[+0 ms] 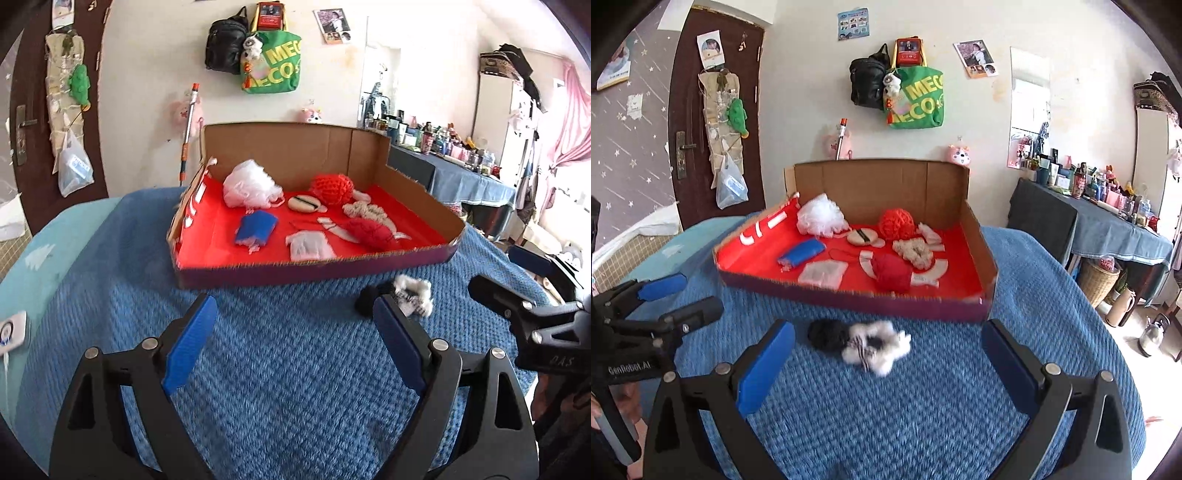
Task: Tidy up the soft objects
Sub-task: 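Move both tools back over the black-and-white plush on the bedspread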
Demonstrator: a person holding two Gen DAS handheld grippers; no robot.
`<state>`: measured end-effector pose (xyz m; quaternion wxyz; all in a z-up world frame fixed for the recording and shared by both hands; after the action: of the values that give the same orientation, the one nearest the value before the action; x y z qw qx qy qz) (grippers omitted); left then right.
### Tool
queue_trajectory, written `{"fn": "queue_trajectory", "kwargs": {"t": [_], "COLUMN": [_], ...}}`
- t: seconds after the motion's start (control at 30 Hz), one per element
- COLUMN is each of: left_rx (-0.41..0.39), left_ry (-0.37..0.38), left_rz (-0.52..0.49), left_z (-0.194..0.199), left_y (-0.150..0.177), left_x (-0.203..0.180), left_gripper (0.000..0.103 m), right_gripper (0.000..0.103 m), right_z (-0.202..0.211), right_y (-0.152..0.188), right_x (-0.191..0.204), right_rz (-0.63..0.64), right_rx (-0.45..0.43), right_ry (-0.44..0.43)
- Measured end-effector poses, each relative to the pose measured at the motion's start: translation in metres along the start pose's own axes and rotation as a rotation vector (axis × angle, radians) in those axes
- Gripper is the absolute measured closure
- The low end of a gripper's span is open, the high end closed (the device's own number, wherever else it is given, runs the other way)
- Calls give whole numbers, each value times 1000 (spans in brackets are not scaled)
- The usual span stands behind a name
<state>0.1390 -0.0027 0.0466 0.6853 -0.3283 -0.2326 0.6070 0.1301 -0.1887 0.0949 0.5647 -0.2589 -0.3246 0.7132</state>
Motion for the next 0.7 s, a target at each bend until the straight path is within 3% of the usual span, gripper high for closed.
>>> {"fn": "queue_trajectory", "kwargs": {"t": [0.43,0.7], "left_rx": [74,91], "left_ry": [-20,-20], "left_rz": [21,18], "left_z": [-21,-25], "left_y": [41,39], "left_x": [4,5], "left_gripper": [16,16], "right_gripper": [0,0], "right_z": [-29,-38], "right_y": [44,47], "right_x": [2,-1], "right_rz": [-34,-46], "right_rx": [78,122], "right_ry": [-19,-36]}}
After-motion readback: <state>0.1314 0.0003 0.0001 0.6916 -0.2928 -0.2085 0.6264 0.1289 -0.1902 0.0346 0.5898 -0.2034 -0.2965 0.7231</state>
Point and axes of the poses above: each gripper's, at about its wrist camera, not at the fingertips, and z roughly against the way its jaws point, x to its left, y to its underside, the point moved 9 cm from there along -z, roughly the way its jaws point, and after that the axes turned 10 degrees about x, right-handed, at the moved point
